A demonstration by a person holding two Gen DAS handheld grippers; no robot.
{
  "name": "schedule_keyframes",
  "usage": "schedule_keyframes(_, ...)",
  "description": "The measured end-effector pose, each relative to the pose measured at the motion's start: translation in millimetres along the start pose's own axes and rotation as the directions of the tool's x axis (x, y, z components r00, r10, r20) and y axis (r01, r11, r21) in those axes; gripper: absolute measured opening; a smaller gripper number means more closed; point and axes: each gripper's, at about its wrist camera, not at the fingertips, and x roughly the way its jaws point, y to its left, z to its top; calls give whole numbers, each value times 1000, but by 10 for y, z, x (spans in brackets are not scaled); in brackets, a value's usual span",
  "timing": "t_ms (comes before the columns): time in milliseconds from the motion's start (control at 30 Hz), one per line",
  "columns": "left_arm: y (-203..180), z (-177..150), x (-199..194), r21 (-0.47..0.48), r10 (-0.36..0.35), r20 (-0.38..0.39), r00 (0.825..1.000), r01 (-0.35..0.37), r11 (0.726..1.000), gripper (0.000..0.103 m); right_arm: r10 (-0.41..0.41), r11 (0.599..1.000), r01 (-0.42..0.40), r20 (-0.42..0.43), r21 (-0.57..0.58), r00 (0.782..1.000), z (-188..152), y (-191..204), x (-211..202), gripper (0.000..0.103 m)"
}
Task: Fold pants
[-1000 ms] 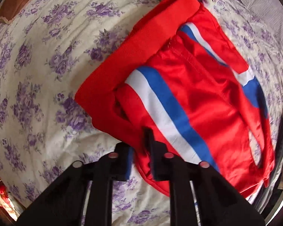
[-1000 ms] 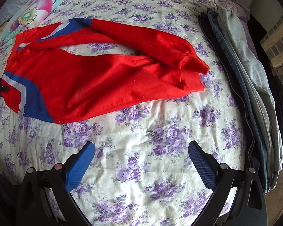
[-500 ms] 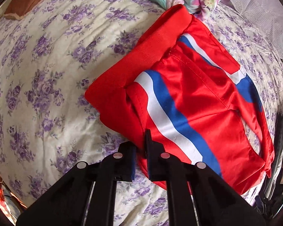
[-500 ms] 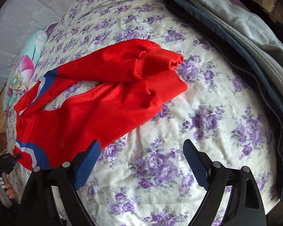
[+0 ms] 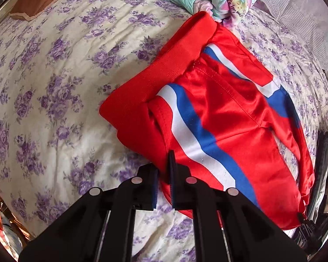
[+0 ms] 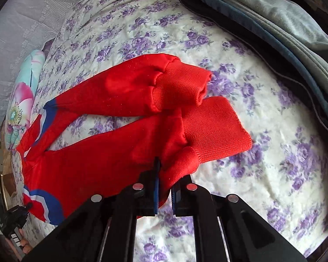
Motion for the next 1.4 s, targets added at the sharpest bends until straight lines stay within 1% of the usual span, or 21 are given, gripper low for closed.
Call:
schedule_keyframes(133,175,-319,-250,7,0,23,1000,0,1000,7,-27,999,25,-46,-33,999,-382,-146,-126,9)
schedule_keyframes(200,251,-435,-219,25,25,14,1000,-25,999,8,-45,998,41,-64,-57,997,-509,-165,-6,9)
schedule_keyframes(233,280,-468,-126,41,42,-13,999,-41,998,12,-62,996,57,-72,-70,996,-564,-190,86,12)
schedule_keyframes(267,313,-502,0,54,68,-52,996,-65,996,15,-80,994,73,-86,-82,993,-606,-213,201,20)
schedule_keyframes(300,344,-520,124,59,91,-90,992,-86,995,26,-74,994,65,-94,-89,993,-618,-227,298,25)
schedule_keyframes(333,369,-532,154,51,92,-94,991,-88,995,31,-63,994,57,-68,-92,996,-617,-217,282,30)
schedule_keyframes(433,380,-532,-64,42,98,-50,994,-96,995,43,-91,989,79,-93,-128,991,-564,-148,160,56)
schedule_keyframes(567,345,-483,-521,78,135,57,989,-140,987,45,-147,981,148,16,-129,989,-382,-137,-261,67)
schedule_keyframes(667,264,-335,-835,95,112,155,982,-128,987,61,-151,976,170,142,-139,978,-156,-97,-532,79)
schedule_keyframes(700,179,-245,-888,117,103,184,978,-125,985,68,-139,973,168,180,-159,974,-68,-59,-561,79)
schedule_keyframes(733,98,-196,-914,143,94,207,974,-125,982,68,-128,968,167,203,-189,971,35,5,-539,79)
schedule_keyframes(833,-179,-9,-809,216,91,227,970,-142,966,68,-122,933,197,249,-300,961,264,237,-346,79)
schedule_keyframes(900,-361,149,-598,233,118,207,971,-166,958,68,-113,907,189,216,-376,970,334,411,-143,79)
schedule_keyframes(933,-447,201,-485,246,118,184,976,-162,956,68,-87,899,156,182,-409,979,349,483,-53,74)
schedule_keyframes(967,-527,262,-336,260,123,162,979,-162,952,68,-63,889,126,154,-440,986,318,560,3,62)
schedule_keyframes(1000,-581,311,-207,274,134,145,980,-170,947,67,-50,872,108,133,-478,990,314,640,79,59)
schedule_keyframes(1100,-706,419,172,313,180,82,980,-196,929,66,-90,797,170,164,-580,982,232,856,221,58)
schedule_keyframes(1267,-704,487,517,308,206,8,978,-199,930,65,-207,724,259,157,-640,966,395,895,588,56)
schedule_keyframes(1300,-697,498,546,305,205,0,979,-195,932,65,-229,708,267,144,-654,963,410,872,669,47)
schedule_keyframes(1333,-693,510,566,302,203,-6,979,-192,934,65,-252,695,274,132,-665,959,431,856,720,19)
schedule_keyframes(1400,-692,531,580,302,199,-9,980,-187,935,65,-224,718,224,86,-659,971,542,847,649,10)
